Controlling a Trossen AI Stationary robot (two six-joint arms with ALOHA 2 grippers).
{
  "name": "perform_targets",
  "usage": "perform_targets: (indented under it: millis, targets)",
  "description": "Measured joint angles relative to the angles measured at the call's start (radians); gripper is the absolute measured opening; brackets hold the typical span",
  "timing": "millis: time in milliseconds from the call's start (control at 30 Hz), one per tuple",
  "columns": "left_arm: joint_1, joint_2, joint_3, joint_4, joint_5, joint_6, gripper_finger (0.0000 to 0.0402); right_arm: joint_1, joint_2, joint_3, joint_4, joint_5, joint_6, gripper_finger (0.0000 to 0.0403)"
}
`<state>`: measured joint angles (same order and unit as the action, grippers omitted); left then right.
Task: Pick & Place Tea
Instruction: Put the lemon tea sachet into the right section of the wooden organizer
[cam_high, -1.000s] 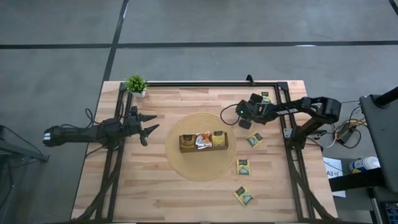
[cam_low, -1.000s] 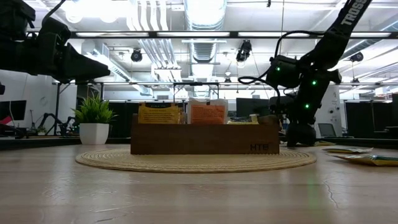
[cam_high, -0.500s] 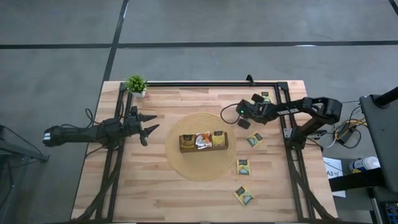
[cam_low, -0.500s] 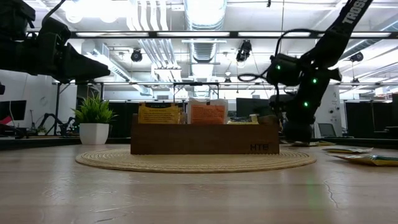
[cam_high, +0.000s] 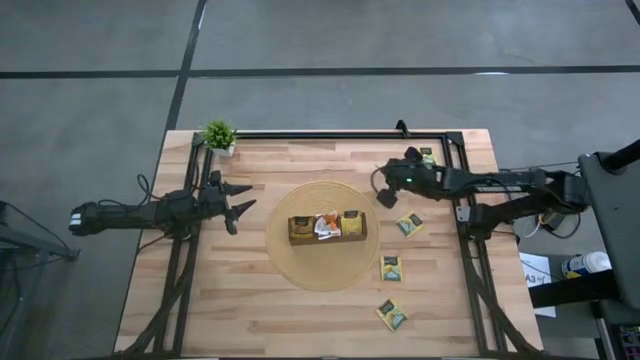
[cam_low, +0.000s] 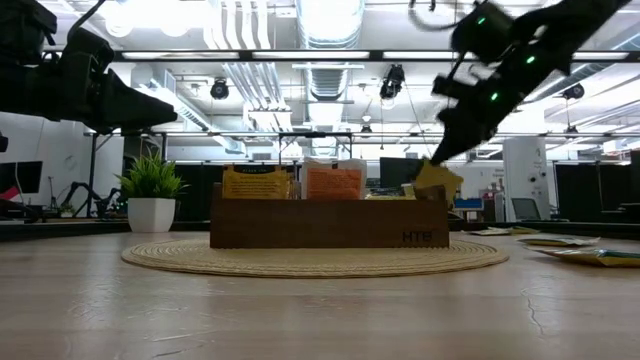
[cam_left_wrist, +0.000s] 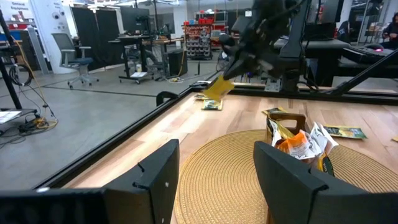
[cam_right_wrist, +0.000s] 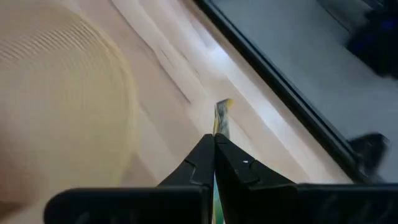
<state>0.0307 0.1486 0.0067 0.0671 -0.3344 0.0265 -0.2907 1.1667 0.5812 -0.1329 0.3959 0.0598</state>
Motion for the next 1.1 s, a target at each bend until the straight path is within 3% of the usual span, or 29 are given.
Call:
perform_targets:
  millis: [233, 433, 667, 1100]
  targets:
    - [0.0, 0.0, 0.0, 0.0, 0.0, 0.0, 0.0202, 0.016, -0.246, -0.183, 0.305, -0.277, 0.025, 0.0008]
    - [0.0, 0.0, 0.0, 0.0, 0.0, 0.0, 0.0202, 0.016, -0.33, -0.379, 0.595, -0.442, 0.098, 0.0008]
    - [0.0, 0.0, 0.0, 0.0, 0.0, 0.0, 0.0202, 0.021, -0.265, -0.571, 1.083, -0.565, 0.17, 0.0008]
    - [-0.001, 0.0, 0.0, 0.0, 0.0, 0.0, 0.0202, 0.091, -0.03, -0.509, 1.2, -0.61, 0.161, 0.0008]
